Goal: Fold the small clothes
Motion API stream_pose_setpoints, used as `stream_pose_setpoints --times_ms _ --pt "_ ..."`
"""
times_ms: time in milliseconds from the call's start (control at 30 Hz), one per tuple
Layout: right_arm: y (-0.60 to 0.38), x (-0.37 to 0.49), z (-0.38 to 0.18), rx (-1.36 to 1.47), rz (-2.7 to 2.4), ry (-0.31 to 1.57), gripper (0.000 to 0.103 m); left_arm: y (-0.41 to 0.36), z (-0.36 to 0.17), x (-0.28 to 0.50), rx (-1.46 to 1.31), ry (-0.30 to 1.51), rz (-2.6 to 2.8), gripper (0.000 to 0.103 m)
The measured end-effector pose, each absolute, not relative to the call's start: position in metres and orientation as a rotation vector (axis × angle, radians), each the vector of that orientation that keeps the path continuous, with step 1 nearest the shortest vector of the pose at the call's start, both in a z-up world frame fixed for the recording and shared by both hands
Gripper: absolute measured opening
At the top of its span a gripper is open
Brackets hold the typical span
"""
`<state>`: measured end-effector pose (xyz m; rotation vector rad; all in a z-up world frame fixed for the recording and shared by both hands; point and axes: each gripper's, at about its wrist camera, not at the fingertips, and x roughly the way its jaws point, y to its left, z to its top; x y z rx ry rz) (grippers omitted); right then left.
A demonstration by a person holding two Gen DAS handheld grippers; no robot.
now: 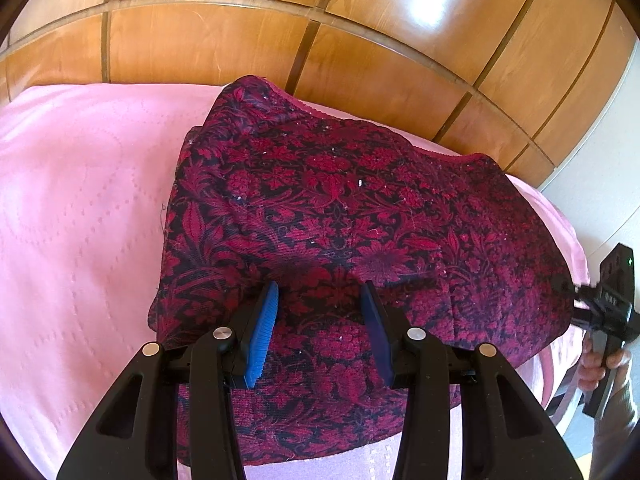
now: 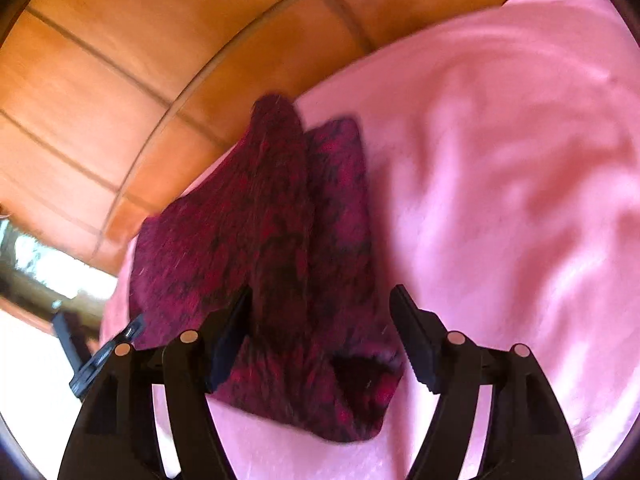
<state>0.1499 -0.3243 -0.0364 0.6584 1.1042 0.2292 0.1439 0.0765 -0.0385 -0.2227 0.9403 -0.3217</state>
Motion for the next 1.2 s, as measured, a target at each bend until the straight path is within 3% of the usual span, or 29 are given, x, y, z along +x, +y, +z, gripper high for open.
stream_pose_setpoints --times_ms 33,200,267,300,333,433,900,1100,1200 --pt "-0.323 0.149 -0.041 0.651 0.238 1.125 0.081 0.076 -0.038 0.144 -0.22 0.941 -0.32 0.042" --pt "-0.322 0.144 -0.06 0.688 0.307 1.138 0.078 0.074 -0.039 0.146 -0.203 0.944 -0.314 0.042" --pt "-0.322 0.145 -0.067 0.731 0.329 1.13 0.071 0.072 -0.039 0.146 -0.195 0.946 -0.309 0.042" --pt "-0.32 0.145 -0.069 0.734 0.329 1.122 0.053 0.071 -0.039 0.146 -0.191 0.946 -0.307 0.042" --pt "-0.32 0.145 -0.068 0.738 0.336 1.116 0.043 0.071 -0.04 0.146 -0.188 0.947 -0.306 0.042" --pt "-0.312 0.14 -0.048 0.639 0.32 1.089 0.035 0.069 -0.04 0.146 -0.18 0.948 -0.303 0.042" --pt "-0.201 0.16 0.08 0.499 0.547 0.875 0.027 0.113 -0.032 0.141 -0.388 0.928 -0.364 0.042" --pt "-0.127 0.169 0.104 0.457 0.678 0.846 0.026 0.159 -0.039 0.129 -0.532 0.908 -0.365 0.042" --pt "-0.081 0.172 0.1 0.405 0.727 0.865 0.026 0.179 -0.047 0.122 -0.592 0.908 -0.349 0.037"
